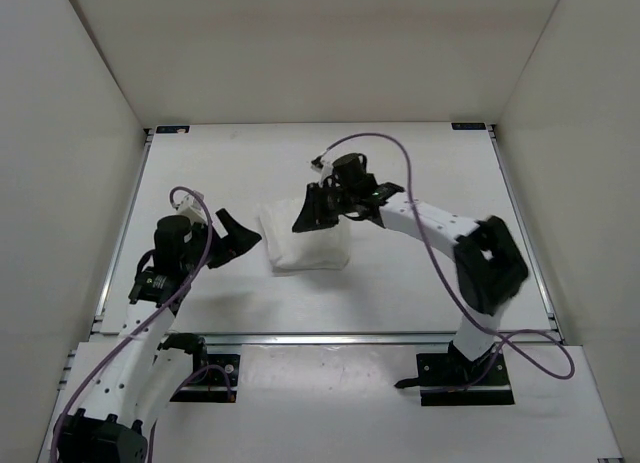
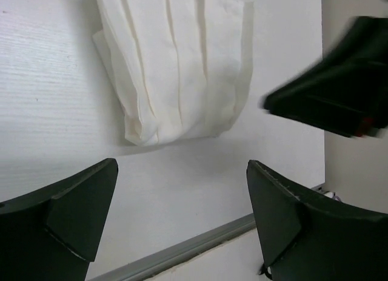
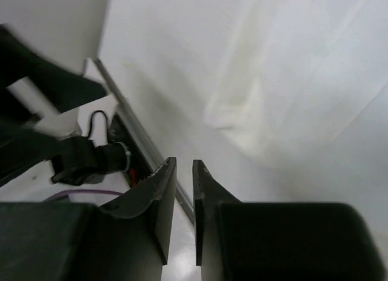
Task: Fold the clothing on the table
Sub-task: Fold the skirt
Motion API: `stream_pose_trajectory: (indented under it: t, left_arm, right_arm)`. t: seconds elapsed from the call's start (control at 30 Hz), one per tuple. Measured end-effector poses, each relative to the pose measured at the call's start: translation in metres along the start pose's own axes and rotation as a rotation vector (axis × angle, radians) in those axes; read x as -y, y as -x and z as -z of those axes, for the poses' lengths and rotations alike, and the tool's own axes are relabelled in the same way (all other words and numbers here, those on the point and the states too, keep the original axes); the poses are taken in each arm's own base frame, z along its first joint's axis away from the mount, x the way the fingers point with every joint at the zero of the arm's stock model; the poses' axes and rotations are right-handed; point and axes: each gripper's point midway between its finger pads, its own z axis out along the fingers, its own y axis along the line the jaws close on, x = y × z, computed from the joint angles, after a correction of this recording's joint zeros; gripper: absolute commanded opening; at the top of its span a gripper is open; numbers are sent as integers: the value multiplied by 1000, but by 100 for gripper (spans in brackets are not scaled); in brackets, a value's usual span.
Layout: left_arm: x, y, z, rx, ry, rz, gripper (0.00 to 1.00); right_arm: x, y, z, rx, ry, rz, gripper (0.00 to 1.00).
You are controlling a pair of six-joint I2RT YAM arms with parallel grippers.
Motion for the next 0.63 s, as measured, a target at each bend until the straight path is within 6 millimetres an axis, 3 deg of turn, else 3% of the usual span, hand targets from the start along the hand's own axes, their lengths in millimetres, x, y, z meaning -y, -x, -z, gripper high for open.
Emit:
stream_pose_trajectory:
  t: [0.13,0.2,0.27,0.37,0.47,0.53,0.63]
  left_arm:
    - [15,14,8,-44,9,-94,99]
    - [16,16,10,-78,37,-142,99]
    - [11,12,11,-122,73,-189,99]
    - [-3,-3,16,-197,122,-235,99]
    - [-13,-13,23,-238,156,-265,99]
    - [-17,-16,28,-248,171,-282,99]
    - [-27,-19,34,-262,212,-310,98]
  right_arm:
    - [-52,26,86,208,48,149,21]
    - [-52,34,121,302,20,186,24]
    - [-34,39,142,356,-47,190,26]
    - [12,32,147,346,-161,136,27]
    - [50,5,140,265,-240,62,28]
    - [61,-6,136,224,-270,40,27]
    - [63,-12,130,199,-286,57,28]
